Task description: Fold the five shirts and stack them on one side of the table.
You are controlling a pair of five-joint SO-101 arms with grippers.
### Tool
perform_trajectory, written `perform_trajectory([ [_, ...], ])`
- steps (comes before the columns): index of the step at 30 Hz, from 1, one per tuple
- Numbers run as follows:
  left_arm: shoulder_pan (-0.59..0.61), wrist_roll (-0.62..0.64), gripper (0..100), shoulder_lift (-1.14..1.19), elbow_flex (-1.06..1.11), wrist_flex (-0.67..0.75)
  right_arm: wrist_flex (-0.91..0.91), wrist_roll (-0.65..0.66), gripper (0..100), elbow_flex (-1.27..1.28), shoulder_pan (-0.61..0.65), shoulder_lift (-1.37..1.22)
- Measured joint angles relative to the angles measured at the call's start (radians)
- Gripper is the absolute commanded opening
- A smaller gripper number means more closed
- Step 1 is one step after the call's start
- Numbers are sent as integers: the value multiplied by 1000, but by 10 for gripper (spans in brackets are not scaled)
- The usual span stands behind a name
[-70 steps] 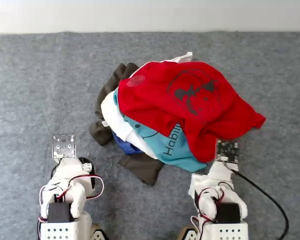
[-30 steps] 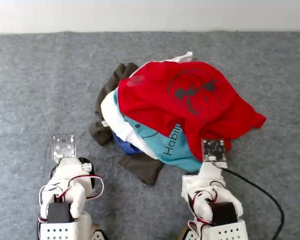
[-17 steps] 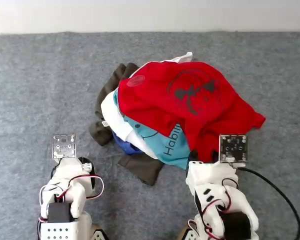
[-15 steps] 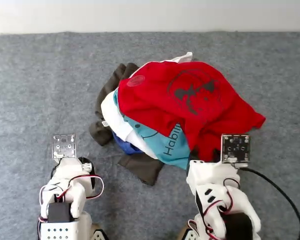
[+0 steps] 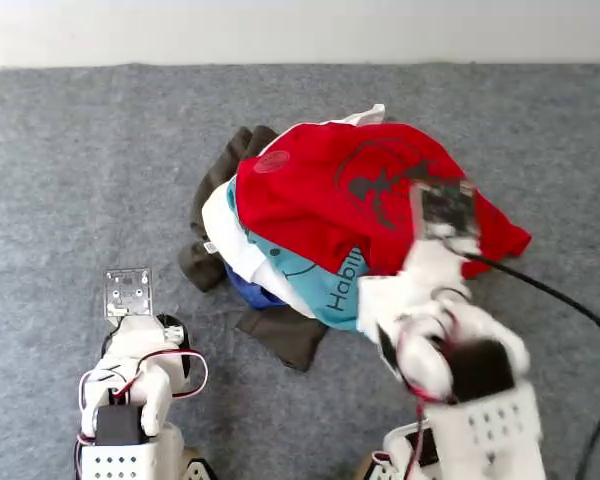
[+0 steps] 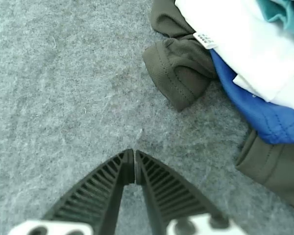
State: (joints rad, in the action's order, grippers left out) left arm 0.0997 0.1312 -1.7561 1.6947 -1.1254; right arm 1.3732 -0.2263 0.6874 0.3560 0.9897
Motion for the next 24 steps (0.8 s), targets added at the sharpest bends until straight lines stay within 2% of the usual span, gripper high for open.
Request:
perform_trajectory([
  [6,0,0,16,0,0,0,-89,9,191,-80,12,-241],
  [12,0,0,16,0,0,0,29,9,206,-394,12,-525],
  [14,0,0,16,0,0,0,89,26,273,-523,12,-638],
  [19,0,0,16,0,0,0,275,180,519,-838,34,-931],
  [21,0,0,16,0,0,0,356,259,546,-961,58,-1034],
  [24,0,0,16,0,0,0,376,336,510,-1094,78,-1160],
])
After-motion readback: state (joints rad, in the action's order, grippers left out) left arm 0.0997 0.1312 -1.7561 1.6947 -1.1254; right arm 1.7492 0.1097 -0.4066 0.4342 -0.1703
